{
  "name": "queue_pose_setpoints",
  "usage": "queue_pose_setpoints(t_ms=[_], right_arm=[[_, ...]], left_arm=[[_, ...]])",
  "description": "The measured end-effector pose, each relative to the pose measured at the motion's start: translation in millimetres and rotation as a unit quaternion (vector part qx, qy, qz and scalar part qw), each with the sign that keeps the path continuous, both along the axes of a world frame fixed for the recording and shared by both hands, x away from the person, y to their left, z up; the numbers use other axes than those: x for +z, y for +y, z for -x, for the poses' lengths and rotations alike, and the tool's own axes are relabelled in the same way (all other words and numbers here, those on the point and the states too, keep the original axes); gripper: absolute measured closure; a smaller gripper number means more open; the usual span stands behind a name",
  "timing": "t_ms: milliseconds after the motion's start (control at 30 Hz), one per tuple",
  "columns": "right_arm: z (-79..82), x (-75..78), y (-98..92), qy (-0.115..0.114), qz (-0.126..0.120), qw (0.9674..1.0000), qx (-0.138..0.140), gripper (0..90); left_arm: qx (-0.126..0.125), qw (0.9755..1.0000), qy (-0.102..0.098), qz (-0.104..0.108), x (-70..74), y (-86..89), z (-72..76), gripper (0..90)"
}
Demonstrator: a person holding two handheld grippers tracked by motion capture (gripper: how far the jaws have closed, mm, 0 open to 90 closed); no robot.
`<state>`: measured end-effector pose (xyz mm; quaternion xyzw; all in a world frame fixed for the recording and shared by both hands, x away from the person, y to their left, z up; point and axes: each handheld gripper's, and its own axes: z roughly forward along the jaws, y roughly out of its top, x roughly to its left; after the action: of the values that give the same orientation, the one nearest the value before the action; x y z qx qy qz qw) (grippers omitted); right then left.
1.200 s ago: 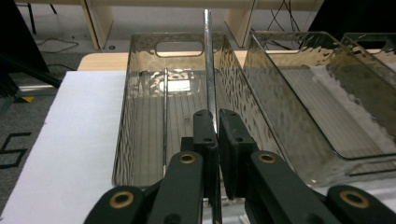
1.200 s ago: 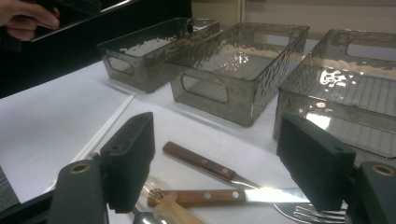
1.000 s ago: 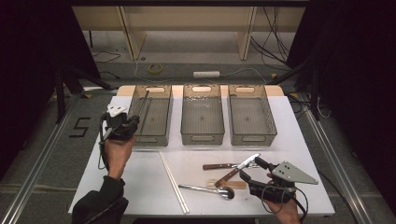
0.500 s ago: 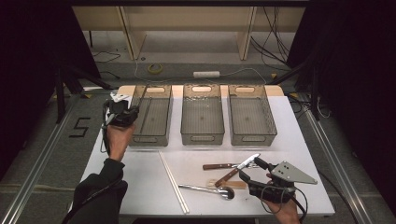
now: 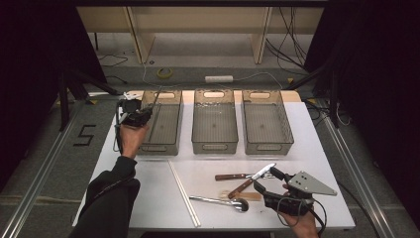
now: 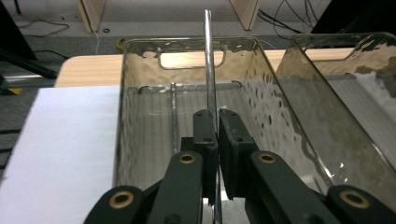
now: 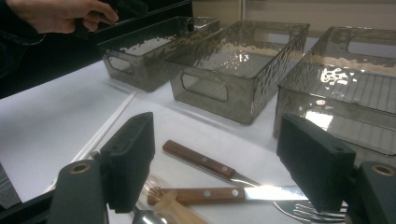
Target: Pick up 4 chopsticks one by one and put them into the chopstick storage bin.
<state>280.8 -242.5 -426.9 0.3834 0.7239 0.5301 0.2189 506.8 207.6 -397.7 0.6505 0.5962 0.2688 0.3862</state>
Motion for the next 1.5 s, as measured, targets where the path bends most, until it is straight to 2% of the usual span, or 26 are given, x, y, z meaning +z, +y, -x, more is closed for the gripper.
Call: queue_pose_setpoints(t_ms=[367,633,800,933,1000,1067,1200,1333,1500], right_arm=[[0.8,0.5,-0.9,-0.001,-0.002,1.0000,0.000,28.9],[0.8,0.5,-0.7,-0.001,-0.002,1.0000,0.002,28.9],[0.7,0.7,-1.2,-0.001,-0.003,1.0000,0.001,28.9],[1.0,0.7,-1.5,-0.001,-0.003,1.0000,0.002,28.9],[1.2,0.8,-1.6,-0.003,-0.003,1.0000,0.002,28.9],[1.4,0.9,-1.8,-0.002,-0.004,1.0000,0.002,28.9],[1.7,0.9,-1.7,-0.003,-0.003,1.0000,0.001,28.9],[1.7,0.7,-0.6,-0.001,-0.001,1.0000,0.000,28.8],[2.8,0.8,2.0,0.002,-0.003,1.0000,0.002,28.9]], left_arm=[[0.003,0.9999,0.008,-0.005,-5.9,-4.4,-13.5,85.4],[0.002,0.9999,0.015,0.001,-15.2,-5.1,-19.6,85.4],[-0.009,0.9998,0.018,0.007,-16.6,-7.8,-23.3,83.5],[-0.014,0.9998,0.016,0.006,-13.3,-9.2,-22.5,65.0],[-0.016,0.9997,0.017,0.010,-10.0,-9.9,-19.5,56.6],[-0.026,0.9993,0.023,0.017,-5.4,-10.9,-14.1,52.3],[-0.039,0.9989,0.017,0.020,2.7,-16.2,4.7,40.6],[-0.055,0.9981,0.008,0.028,5.9,-19.4,27.2,36.4],[-0.063,0.9972,-0.015,0.035,6.4,-19.3,53.9,33.3]])
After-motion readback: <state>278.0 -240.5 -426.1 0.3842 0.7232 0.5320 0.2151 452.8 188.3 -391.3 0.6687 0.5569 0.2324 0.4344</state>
